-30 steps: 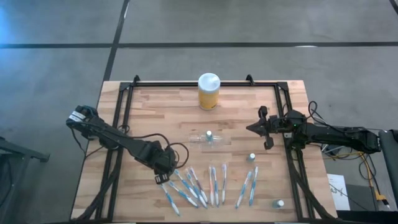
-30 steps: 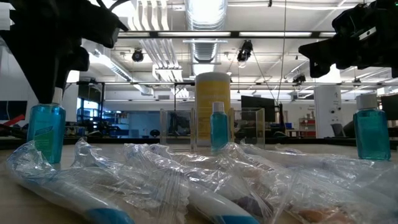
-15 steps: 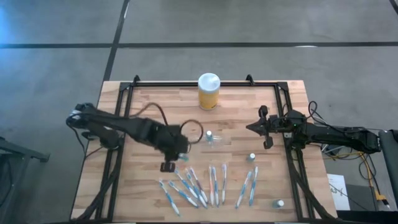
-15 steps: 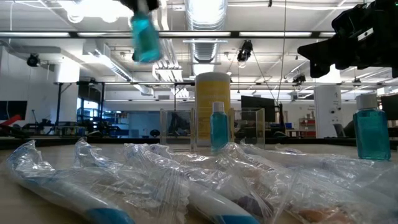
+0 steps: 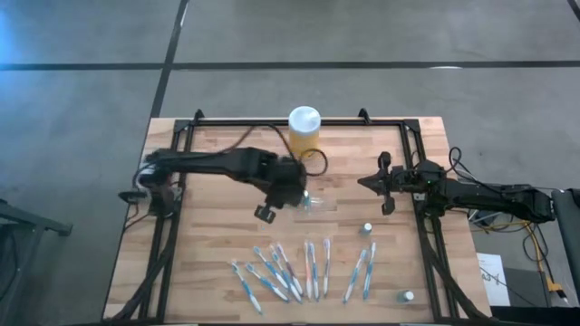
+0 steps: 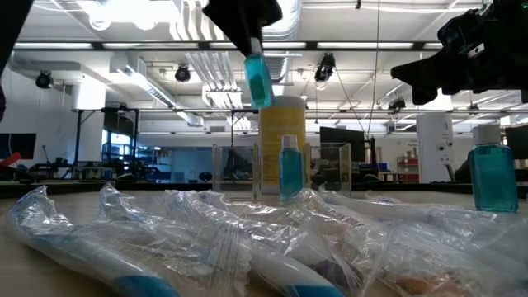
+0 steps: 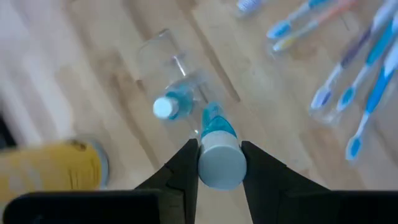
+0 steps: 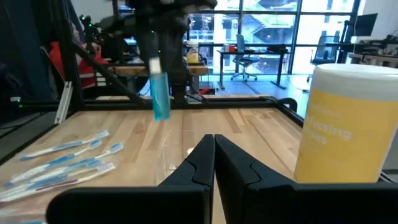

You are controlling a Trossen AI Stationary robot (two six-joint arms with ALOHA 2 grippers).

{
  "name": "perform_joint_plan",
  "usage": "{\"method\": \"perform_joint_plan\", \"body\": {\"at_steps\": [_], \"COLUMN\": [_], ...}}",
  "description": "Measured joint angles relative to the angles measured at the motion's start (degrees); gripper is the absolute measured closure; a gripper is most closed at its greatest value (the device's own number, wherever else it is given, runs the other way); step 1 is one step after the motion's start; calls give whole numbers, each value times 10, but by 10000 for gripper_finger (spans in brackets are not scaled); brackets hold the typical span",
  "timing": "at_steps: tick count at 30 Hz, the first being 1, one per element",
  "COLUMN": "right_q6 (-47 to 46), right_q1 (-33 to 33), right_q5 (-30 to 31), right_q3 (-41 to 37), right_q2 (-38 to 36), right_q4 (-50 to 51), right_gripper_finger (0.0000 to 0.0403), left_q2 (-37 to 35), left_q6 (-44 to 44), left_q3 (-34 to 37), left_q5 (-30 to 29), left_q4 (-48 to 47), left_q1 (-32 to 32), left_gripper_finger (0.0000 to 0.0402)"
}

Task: Pick & Place toothbrushing station
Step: Put the blue mouthwash into the transparent organizer

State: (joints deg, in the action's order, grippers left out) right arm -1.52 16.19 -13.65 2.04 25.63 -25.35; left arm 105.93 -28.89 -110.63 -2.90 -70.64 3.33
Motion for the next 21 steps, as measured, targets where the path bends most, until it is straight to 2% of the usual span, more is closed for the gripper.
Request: {"method": "perform_joint_plan", "body": {"at_steps": [5, 10, 21], "right_q6": [0, 0, -9], "right_q1": [0, 0, 0], "right_q5": [3, 3, 3], "right_q3": [0, 0, 0], "right_q2": [0, 0, 0], "right_q4": [10, 16, 21], "right_gripper_finger": [394, 394, 394], "left_q2": [61, 100, 113], "left_q6": [-70, -89, -96], "left_q3": [-56, -89, -78], "left_q5": [0, -1, 7], "left_q4": [-6, -15, -25], "left_q1": [-4, -12, -41], "left_gripper_finger": [304, 304, 304]}}
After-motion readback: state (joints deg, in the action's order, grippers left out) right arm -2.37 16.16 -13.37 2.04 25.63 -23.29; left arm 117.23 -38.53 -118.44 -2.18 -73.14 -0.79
